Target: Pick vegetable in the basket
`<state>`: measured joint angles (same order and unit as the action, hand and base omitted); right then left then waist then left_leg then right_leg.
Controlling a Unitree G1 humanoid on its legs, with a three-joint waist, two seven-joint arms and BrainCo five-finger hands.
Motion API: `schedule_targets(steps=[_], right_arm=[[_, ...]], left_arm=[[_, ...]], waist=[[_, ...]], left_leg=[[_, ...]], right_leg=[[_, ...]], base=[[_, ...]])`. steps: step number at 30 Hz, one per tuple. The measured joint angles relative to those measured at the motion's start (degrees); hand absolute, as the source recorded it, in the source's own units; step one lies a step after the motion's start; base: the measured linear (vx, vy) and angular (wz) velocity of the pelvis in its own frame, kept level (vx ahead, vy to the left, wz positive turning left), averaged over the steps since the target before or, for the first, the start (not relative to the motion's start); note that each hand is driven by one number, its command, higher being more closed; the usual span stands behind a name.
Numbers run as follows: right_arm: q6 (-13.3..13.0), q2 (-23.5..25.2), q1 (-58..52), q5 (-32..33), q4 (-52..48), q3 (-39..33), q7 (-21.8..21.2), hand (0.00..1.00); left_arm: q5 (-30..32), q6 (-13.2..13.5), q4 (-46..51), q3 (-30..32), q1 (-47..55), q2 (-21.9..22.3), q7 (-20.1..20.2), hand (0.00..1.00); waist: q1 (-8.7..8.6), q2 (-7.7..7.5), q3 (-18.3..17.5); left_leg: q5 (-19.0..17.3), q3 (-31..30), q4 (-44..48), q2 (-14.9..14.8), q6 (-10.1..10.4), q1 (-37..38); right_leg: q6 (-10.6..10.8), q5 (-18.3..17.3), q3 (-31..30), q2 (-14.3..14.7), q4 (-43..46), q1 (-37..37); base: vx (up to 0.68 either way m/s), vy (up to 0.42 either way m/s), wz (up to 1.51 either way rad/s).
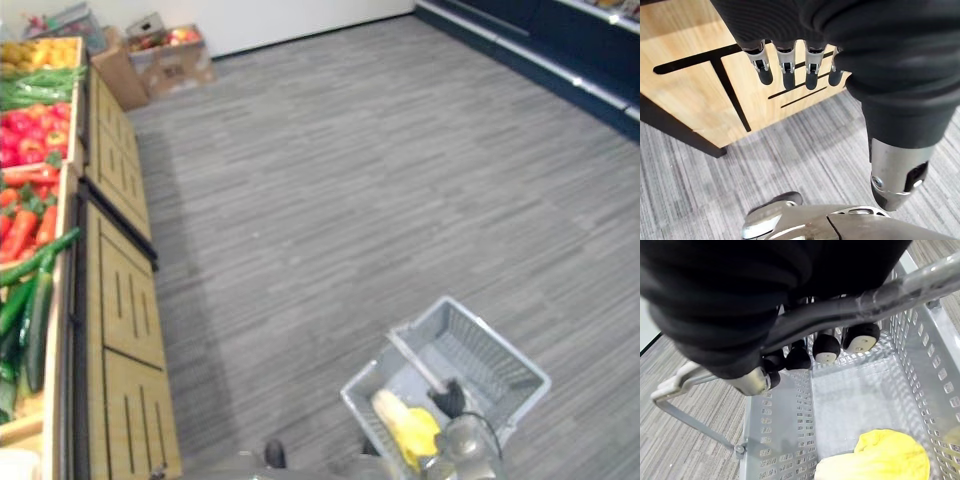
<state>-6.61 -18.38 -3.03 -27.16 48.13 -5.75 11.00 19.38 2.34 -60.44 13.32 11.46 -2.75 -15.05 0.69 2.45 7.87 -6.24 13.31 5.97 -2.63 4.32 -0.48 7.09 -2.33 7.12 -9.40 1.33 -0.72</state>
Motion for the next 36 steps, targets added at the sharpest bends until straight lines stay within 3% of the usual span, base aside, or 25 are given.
schedule_targets(steps=[5,7,9,10,11,13,14,15,17,20,21,22,23,24,27,28,29,30,32,36], right_arm=[[-1.7,0.2,0.2,0.0,-0.1,0.0,0.0,1.00],[-1.6,0.2,0.3,0.0,-0.1,-0.8,0.0,1.00],[-1.5,0.0,-0.4,-0.1,-0.2,-2.2,0.2,1.00],[-1.5,-0.1,-0.4,-0.2,-0.4,-2.7,0.5,1.00],[-1.5,0.4,-1.0,-0.1,-0.7,-2.9,0.6,1.00],[-1.5,0.8,-2.1,-0.1,-0.7,-2.8,0.5,1.00],[-1.5,1.4,-2.5,-0.1,-0.7,-2.9,0.5,1.00],[-1.4,1.6,-2.5,0.1,-0.8,-3.0,0.5,1.00],[-1.3,1.6,-2.8,0.2,-1.1,-3.7,0.5,1.00],[-1.1,1.8,-2.9,0.3,-1.6,-6.2,0.5,1.00],[-1.0,2.0,-3.4,0.3,-1.9,-7.7,0.7,1.00],[-0.8,2.0,-3.7,0.3,-2.0,-8.3,0.7,1.00],[-0.6,1.9,-4.3,0.4,-2.0,-9.4,1.0,1.00],[0.0,2.0,-4.5,0.8,-2.2,-10.7,1.3,1.00],[0.4,2.6,-4.0,0.9,-2.4,-11.9,1.2,1.00],[0.4,2.6,-4.8,0.9,-2.4,-11.8,1.1,1.00],[0.4,2.7,-5.2,1.0,-2.4,-11.7,1.1,1.00],[0.4,2.7,-5.4,1.0,-2.4,-11.7,1.1,1.00],[0.3,2.6,-5.4,1.2,-2.3,-12.2,1.1,1.00],[0.1,3.4,-5.3,2.9,-2.2,-14.5,1.9,1.00]], left_arm=[[0.8,0.0,0.0,-0.8,-0.3,-0.1,0.3,0.00],[1.2,0.0,-0.1,-1.8,-0.5,-0.4,0.4,0.00],[1.3,0.0,-0.8,-3.0,-0.4,-0.9,0.5,0.00],[1.5,0.0,-1.2,-4.2,0.0,-1.4,0.5,0.00],[1.7,0.0,-1.2,-5.0,0.2,-2.4,0.5,0.00],[1.6,-0.1,-1.1,-5.1,0.7,-2.8,0.5,0.00],[1.6,-0.3,-1.1,-5.1,0.6,-3.2,0.4,0.00],[1.6,-0.4,-1.1,-5.1,0.3,-3.4,0.4,0.00],[1.5,-0.4,-0.8,-4.9,-1.1,-3.3,0.2,0.00],[1.0,-0.4,1.4,-3.7,-2.2,-2.4,0.0,0.00],[1.0,-0.4,2.0,-2.6,-2.9,-1.8,-0.3,0.00],[1.0,-0.4,2.1,-2.0,-3.0,-1.7,-0.4,0.00],[0.9,-0.4,2.2,-1.6,-3.8,-0.7,-0.5,0.00],[1.0,0.0,2.4,-1.3,-4.7,0.6,-0.7,0.00],[0.8,0.0,3.3,0.6,-4.4,1.1,-1.0,0.00],[-0.3,0.0,3.5,0.7,-4.5,1.0,-1.1,0.00],[-1.2,0.0,3.5,0.8,-4.5,0.8,-1.7,0.00],[-1.3,0.0,3.5,0.9,-4.4,0.6,-1.9,0.00],[-1.3,-0.1,3.5,1.9,-4.4,0.5,-2.6,0.00],[-1.3,-0.1,3.6,3.0,-4.4,0.5,-3.4,0.00]], waist=[[0.83,-0.19,0.1],[1.10,-0.51,0.3],[1.07,-0.73,0.4],[0.70,-0.66,0.5],[0.23,-1.90,0.8],[-0.44,-2.40,1.2],[-1.16,-2.61,1.5],[-1.29,-2.79,1.7],[-1.83,-3.02,2.2],[-1.82,-2.65,2.7],[-1.97,-2.74,2.8],[-2.27,-2.26,2.7],[-2.39,-1.10,2.7],[-1.96,0.54,1.9],[-2.24,0.03,2.2],[-2.22,-0.25,2.4],[-2.10,-0.32,2.5],[-1.85,-0.50,2.6],[-1.62,-0.93,2.8],[-1.49,-1.08,2.9]], left_leg=[[-0.8,0.6,-1.2,0.4,-1.2,1.7],[-3.2,0.7,0.5,0.8,-2.1,1.6],[-6.0,0.7,2.8,1.1,-3.0,2.3],[-7.4,0.7,4.5,1.1,-3.3,2.7],[-8.7,0.1,5.9,1.6,-3.9,3.7],[-9.8,-1.1,6.7,1.4,-4.7,5.7],[-10.3,-1.8,6.5,1.1,-4.9,7.0],[-10.6,-2.2,6.2,1.0,-5.0,7.8],[-11.2,-3.6,6.2,0.1,-4.7,7.9],[-12.5,-5.8,5.5,-1.4,-1.9,8.9],[-13.7,-7.6,4.9,-2.3,0.0,10.2],[-14.2,-8.5,4.5,-3.2,0.5,10.8],[-14.4,-9.7,3.3,-5.0,0.8,11.7],[-13.3,-11.1,3.8,-6.2,1.9,11.7],[-9.2,-14.3,11.5,-7.1,3.0,9.0],[-5.3,-14.3,20.2,-7.8,2.8,5.2],[1.4,-13.4,29.7,-9.0,2.8,0.7],[2.1,-12.5,33.6,-9.7,2.8,-0.9],[-0.2,-4.9,42.9,-13.0,1.8,-6.2],[-1.7,3.5,39.3,-13.3,1.4,-12.8]], right_leg=[[0.4,0.0,-1.6,0.3,-0.7,-0.3],[1.4,-3.7,-2.6,-0.7,5.8,2.3],[3.0,-7.5,-3.6,-1.9,19.0,6.7],[2.8,-7.2,-4.5,-2.5,30.2,11.3],[2.3,-5.4,-5.4,-3.6,39.6,14.9],[2.3,-1.3,-6.6,-3.7,47.8,17.9],[1.1,-3.1,-6.9,-3.7,50.3,19.4],[0.4,-5.8,-6.0,-3.7,48.4,20.6],[-0.3,-6.5,-4.2,-3.5,39.4,21.6],[1.8,-3.9,-5.9,-2.0,17.3,21.3],[1.9,1.0,-7.8,-1.7,13.4,20.8],[2.3,3.1,-7.5,-1.0,14.7,20.3],[1.9,2.6,-6.9,0.3,18.1,21.2],[0.1,-2.0,-5.3,1.0,23.7,23.1],[-2.0,-7.2,-2.6,0.6,30.9,22.9],[-2.7,-9.1,-0.7,0.1,30.5,20.2],[-3.7,-10.1,1.0,0.1,28.3,16.4],[-4.2,-10.4,1.5,0.1,27.2,14.7],[-4.7,-10.7,4.4,-0.2,21.9,7.1],[-4.7,-10.8,9.4,-0.9,14.8,-0.7]], base=[[0.07,0.031,-0.20],[0.05,0.059,-0.12],[0.01,0.029,-0.04],[0.03,0.041,0.04],[0.06,0.067,0.13],[0.13,0.024,0.28],[0.22,0.002,0.32],[0.23,-0.015,0.31],[0.22,-0.098,0.43],[0.37,-0.204,0.43],[0.51,-0.342,0.60],[0.44,-0.329,0.72],[0.37,-0.258,0.58],[0.38,-0.237,0.43],[0.48,-0.362,0.39],[0.51,-0.394,0.67],[0.41,-0.300,0.61],[0.37,-0.271,0.42],[0.31,-0.221,0.35],[0.24,-0.060,0.48]])
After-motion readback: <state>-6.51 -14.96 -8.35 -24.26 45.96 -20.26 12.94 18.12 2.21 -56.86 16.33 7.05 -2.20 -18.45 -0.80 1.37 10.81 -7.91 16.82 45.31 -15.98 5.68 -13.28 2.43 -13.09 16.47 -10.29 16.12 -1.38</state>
